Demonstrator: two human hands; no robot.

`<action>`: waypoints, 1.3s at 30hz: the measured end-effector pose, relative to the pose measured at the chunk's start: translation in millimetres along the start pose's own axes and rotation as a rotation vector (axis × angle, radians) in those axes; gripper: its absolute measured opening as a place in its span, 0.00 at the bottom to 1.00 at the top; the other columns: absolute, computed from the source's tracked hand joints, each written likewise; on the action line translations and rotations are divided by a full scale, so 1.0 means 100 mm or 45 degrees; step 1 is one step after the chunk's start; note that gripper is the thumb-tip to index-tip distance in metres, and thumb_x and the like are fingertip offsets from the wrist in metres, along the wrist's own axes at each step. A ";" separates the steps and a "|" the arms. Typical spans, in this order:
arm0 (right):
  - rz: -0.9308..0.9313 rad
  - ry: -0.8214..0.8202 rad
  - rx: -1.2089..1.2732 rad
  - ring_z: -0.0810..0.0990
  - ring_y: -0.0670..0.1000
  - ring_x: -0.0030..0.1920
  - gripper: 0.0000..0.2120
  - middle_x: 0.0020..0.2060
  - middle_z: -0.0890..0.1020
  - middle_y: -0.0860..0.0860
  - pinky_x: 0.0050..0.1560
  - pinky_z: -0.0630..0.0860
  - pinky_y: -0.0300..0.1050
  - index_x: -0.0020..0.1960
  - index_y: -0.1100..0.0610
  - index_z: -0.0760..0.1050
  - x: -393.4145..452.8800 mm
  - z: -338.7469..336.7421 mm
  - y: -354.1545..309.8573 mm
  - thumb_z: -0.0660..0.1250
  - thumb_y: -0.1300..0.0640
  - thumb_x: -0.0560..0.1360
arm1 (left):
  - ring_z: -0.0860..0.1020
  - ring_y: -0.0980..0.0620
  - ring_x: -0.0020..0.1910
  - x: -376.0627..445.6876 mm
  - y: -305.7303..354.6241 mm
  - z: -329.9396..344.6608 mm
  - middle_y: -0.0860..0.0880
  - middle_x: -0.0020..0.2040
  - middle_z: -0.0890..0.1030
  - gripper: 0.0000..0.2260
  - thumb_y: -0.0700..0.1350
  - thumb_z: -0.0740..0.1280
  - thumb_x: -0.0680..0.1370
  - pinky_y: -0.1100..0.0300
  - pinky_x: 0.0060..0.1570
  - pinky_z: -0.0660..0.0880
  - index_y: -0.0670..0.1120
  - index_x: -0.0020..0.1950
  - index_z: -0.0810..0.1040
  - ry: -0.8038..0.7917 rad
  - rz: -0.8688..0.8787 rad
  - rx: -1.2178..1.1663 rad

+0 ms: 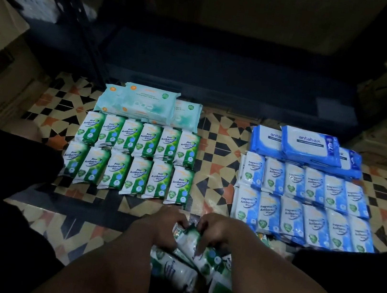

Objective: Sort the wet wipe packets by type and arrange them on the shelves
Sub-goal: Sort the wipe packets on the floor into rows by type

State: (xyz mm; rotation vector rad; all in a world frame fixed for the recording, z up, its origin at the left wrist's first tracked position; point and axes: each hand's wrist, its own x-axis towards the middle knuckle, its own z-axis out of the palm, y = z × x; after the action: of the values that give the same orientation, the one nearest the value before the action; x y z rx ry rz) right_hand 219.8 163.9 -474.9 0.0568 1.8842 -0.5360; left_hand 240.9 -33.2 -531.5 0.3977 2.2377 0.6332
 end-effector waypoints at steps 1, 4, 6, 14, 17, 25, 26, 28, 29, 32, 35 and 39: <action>-0.017 -0.008 -0.015 0.79 0.55 0.41 0.27 0.45 0.82 0.55 0.40 0.77 0.49 0.59 0.61 0.79 -0.03 0.04 0.01 0.84 0.60 0.63 | 0.68 0.50 0.62 -0.01 0.01 0.00 0.49 0.61 0.68 0.29 0.46 0.80 0.65 0.54 0.61 0.73 0.53 0.64 0.75 -0.033 -0.019 0.087; -0.066 0.063 -0.097 0.77 0.50 0.34 0.24 0.38 0.78 0.52 0.32 0.74 0.42 0.55 0.63 0.78 -0.03 0.11 0.04 0.84 0.60 0.64 | 0.65 0.48 0.63 -0.02 0.04 0.02 0.47 0.64 0.66 0.35 0.51 0.83 0.62 0.50 0.64 0.72 0.54 0.65 0.73 -0.082 -0.049 0.215; -0.076 0.091 -0.088 0.74 0.48 0.30 0.21 0.34 0.76 0.50 0.28 0.73 0.41 0.49 0.58 0.75 0.00 0.12 0.07 0.84 0.59 0.64 | 0.66 0.47 0.64 -0.02 0.05 0.02 0.46 0.64 0.66 0.35 0.50 0.83 0.62 0.49 0.63 0.72 0.52 0.65 0.72 -0.085 -0.080 0.240; -0.002 0.241 0.485 0.80 0.57 0.53 0.33 0.56 0.78 0.55 0.56 0.81 0.57 0.64 0.55 0.77 0.08 -0.07 0.24 0.85 0.61 0.61 | 0.82 0.43 0.45 -0.13 0.04 -0.15 0.43 0.54 0.79 0.26 0.35 0.83 0.62 0.50 0.35 0.81 0.53 0.48 0.73 0.008 -0.292 -0.504; 0.041 0.247 0.943 0.77 0.58 0.55 0.36 0.59 0.77 0.55 0.53 0.80 0.56 0.65 0.58 0.74 0.12 -0.16 0.25 0.83 0.64 0.61 | 0.84 0.41 0.49 -0.14 0.04 -0.25 0.40 0.52 0.84 0.21 0.29 0.80 0.65 0.43 0.47 0.83 0.44 0.52 0.78 0.142 -0.327 -1.155; -0.091 0.345 1.944 0.83 0.58 0.38 0.09 0.40 0.85 0.59 0.40 0.80 0.50 0.52 0.63 0.77 0.10 -0.32 0.17 0.64 0.59 0.77 | 0.80 0.38 0.60 -0.16 0.23 -0.54 0.35 0.67 0.76 0.23 0.30 0.75 0.69 0.46 0.56 0.81 0.32 0.63 0.77 0.298 -0.265 -2.243; -0.096 0.361 1.968 0.83 0.59 0.39 0.10 0.40 0.85 0.60 0.41 0.80 0.52 0.53 0.63 0.77 0.12 -0.33 0.18 0.63 0.58 0.77 | 0.80 0.39 0.60 -0.16 0.25 -0.57 0.34 0.65 0.78 0.18 0.34 0.75 0.70 0.47 0.58 0.80 0.31 0.58 0.79 0.314 -0.229 -2.292; -0.091 0.378 1.990 0.83 0.59 0.40 0.10 0.40 0.85 0.60 0.41 0.80 0.52 0.54 0.63 0.77 0.15 -0.32 0.20 0.63 0.58 0.78 | 0.80 0.40 0.61 -0.12 0.26 -0.61 0.36 0.61 0.80 0.19 0.45 0.74 0.73 0.47 0.62 0.78 0.30 0.54 0.82 0.361 -0.204 -2.292; -0.088 0.373 1.995 0.83 0.59 0.39 0.10 0.40 0.85 0.60 0.38 0.80 0.51 0.54 0.63 0.77 0.14 -0.32 0.19 0.63 0.59 0.78 | 0.80 0.42 0.61 -0.09 0.27 -0.61 0.37 0.59 0.81 0.21 0.48 0.74 0.73 0.47 0.63 0.77 0.30 0.54 0.82 0.391 -0.227 -2.220; -0.079 0.387 1.986 0.84 0.59 0.38 0.11 0.43 0.85 0.61 0.33 0.80 0.49 0.57 0.63 0.77 0.18 -0.28 0.18 0.64 0.60 0.77 | 0.80 0.45 0.60 -0.07 0.27 -0.57 0.41 0.61 0.83 0.24 0.48 0.80 0.63 0.48 0.64 0.76 0.37 0.54 0.85 0.482 -0.256 -1.952; -0.054 0.415 1.917 0.83 0.59 0.36 0.14 0.41 0.85 0.60 0.36 0.80 0.49 0.62 0.62 0.76 0.24 -0.23 0.15 0.65 0.62 0.76 | 0.73 0.47 0.70 -0.05 0.19 -0.49 0.46 0.69 0.77 0.26 0.40 0.82 0.59 0.46 0.67 0.74 0.48 0.57 0.86 0.570 -0.180 -1.806; -0.007 0.425 1.859 0.84 0.60 0.42 0.18 0.49 0.86 0.62 0.45 0.83 0.57 0.65 0.63 0.74 0.29 -0.19 0.12 0.66 0.62 0.76 | 0.77 0.47 0.64 -0.05 0.21 -0.51 0.46 0.69 0.72 0.30 0.31 0.80 0.64 0.45 0.64 0.77 0.53 0.62 0.83 0.635 -0.187 -1.915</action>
State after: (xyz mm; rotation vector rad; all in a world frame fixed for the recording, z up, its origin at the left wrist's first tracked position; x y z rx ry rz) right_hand 195.6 175.3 -500.1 1.1313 1.3975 -1.8693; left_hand 207.4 -34.6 -487.2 -0.7347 1.5207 2.1768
